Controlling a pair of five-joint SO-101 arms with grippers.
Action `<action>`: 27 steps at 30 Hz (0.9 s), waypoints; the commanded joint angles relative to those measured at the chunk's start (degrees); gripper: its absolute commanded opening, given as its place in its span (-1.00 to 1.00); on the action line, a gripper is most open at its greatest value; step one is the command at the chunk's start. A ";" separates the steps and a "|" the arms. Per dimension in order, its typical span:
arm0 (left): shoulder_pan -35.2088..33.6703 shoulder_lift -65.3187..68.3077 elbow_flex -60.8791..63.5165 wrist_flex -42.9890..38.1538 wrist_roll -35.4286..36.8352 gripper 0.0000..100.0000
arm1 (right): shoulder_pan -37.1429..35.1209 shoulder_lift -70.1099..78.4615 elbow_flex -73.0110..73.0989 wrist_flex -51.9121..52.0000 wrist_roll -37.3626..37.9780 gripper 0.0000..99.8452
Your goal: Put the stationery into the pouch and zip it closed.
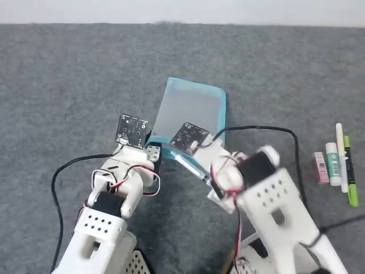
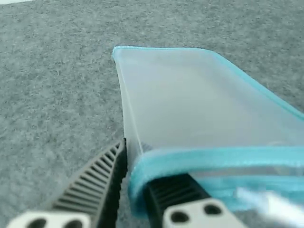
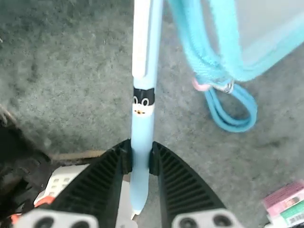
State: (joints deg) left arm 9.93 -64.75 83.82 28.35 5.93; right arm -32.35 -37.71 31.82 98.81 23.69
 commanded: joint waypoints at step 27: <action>0.79 0.53 -0.75 -2.29 0.70 -0.98 | 6.02 43.30 -54.24 3.82 -22.33 -0.83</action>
State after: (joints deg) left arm 10.02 -64.75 83.82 28.26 6.55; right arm -24.62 6.95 -18.20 100.57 2.77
